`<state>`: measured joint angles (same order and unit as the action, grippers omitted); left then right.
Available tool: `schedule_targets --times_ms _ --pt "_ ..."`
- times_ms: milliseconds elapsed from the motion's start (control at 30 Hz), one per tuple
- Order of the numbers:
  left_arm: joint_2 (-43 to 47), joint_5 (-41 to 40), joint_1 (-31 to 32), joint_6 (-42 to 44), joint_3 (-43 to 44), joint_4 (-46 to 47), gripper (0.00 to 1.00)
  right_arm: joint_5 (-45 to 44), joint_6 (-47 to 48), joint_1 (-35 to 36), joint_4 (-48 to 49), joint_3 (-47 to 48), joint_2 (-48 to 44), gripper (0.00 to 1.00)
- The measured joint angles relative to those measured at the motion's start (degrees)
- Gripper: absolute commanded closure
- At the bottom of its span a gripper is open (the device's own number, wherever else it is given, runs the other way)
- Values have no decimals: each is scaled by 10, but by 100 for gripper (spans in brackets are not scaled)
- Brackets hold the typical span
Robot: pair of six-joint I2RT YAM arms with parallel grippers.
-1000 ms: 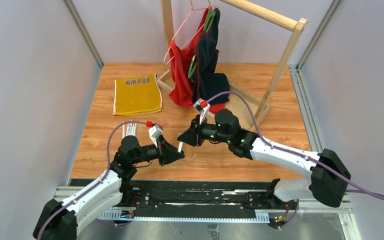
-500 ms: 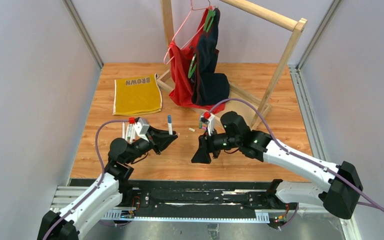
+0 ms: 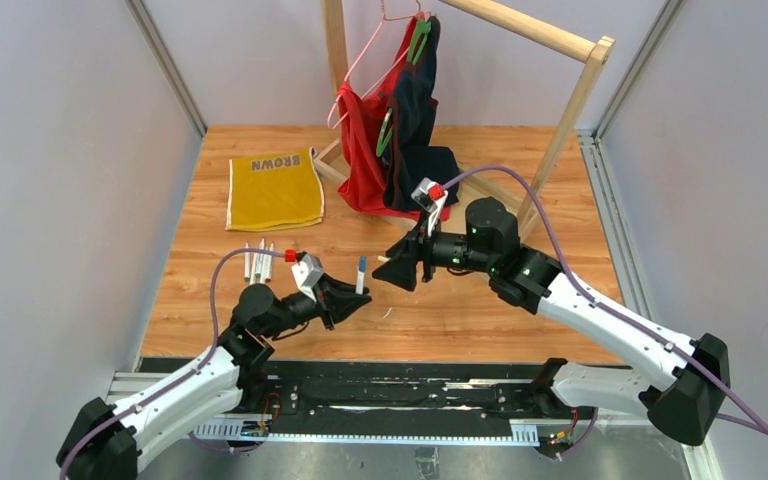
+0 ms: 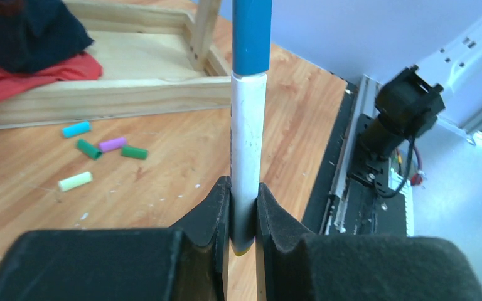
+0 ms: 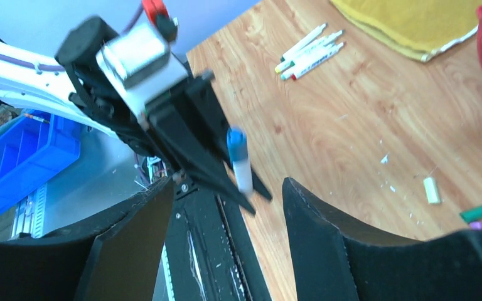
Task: Insert the pens into the pen caps
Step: Press the pen cap onto the pen.
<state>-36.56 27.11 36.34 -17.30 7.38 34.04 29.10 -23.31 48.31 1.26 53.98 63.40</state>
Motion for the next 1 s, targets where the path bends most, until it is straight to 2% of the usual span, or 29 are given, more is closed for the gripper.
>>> schedule_targets --times_ms 133,467,633,867,1000 --pt "-4 -36 64 30 -2 -16 100 4 2 -1 17 22 16 37" --pt "-9 -161 156 108 -2 -63 100 23 24 -1 -11 36 44 40" --pt "-7 -202 170 128 -2 -73 100 22 30 -1 -22 36 54 47" --pt "2 -226 175 139 -2 -80 100 35 32 -1 -24 33 88 49" --pt "7 -230 175 139 -2 -86 100 39 32 -1 -24 33 93 54"
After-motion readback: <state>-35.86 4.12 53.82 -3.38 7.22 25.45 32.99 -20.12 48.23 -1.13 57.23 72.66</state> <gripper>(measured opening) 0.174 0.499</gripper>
